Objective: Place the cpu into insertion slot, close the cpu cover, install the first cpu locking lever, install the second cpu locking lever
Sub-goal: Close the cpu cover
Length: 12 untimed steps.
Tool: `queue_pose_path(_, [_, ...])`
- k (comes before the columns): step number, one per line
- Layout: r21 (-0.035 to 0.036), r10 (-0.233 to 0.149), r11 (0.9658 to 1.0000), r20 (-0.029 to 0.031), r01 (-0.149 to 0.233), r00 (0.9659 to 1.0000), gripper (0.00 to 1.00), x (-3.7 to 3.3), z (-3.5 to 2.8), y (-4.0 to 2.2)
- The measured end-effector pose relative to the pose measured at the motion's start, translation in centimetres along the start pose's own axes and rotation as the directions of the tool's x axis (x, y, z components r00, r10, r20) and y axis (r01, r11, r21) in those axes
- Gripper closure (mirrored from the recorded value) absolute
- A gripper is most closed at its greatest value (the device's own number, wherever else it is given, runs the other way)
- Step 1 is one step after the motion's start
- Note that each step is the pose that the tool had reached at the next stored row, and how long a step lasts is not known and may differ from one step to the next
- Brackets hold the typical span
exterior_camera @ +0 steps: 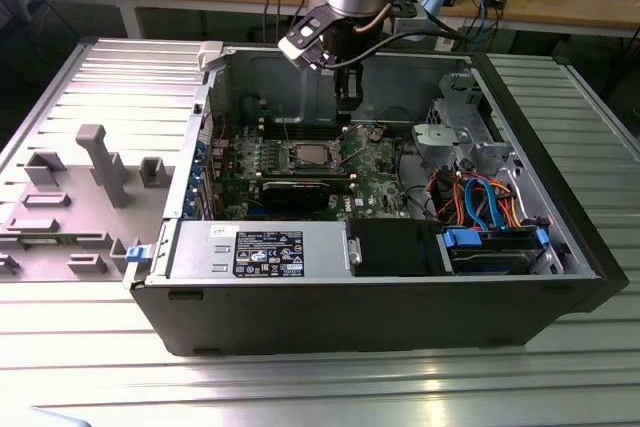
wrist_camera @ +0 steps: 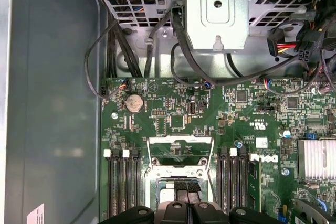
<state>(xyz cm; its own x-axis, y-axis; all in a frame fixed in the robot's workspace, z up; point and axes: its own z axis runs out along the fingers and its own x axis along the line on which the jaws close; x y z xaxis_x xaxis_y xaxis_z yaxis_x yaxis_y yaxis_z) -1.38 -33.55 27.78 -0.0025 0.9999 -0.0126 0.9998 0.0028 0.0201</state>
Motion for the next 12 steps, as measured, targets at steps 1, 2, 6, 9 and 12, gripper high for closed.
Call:
queue_pose_path(1, [0.0002, 0.0, 1.0, 0.0, 0.0, 1.0, 0.89, 0.0, 0.0, 0.1])
queue_pose_path(2, [0.0003, 0.0, 1.0, 0.0, 0.0, 1.0, 0.89, 0.0, 0.0, 0.18])
queue_pose_path(6, [0.0005, 0.0, 1.0, 0.0, 0.0, 1.0, 0.89, 0.0, 0.01, 0.32])
queue_pose_path(9, [0.0006, 0.0, 1.0, 0.0, 0.0, 1.0, 0.89, 0.0, 0.01, 0.44])
queue_pose_path(12, [0.0006, 0.0, 1.0, 0.0, 0.0, 1.0, 0.89, 0.0, 0.01, 0.52])
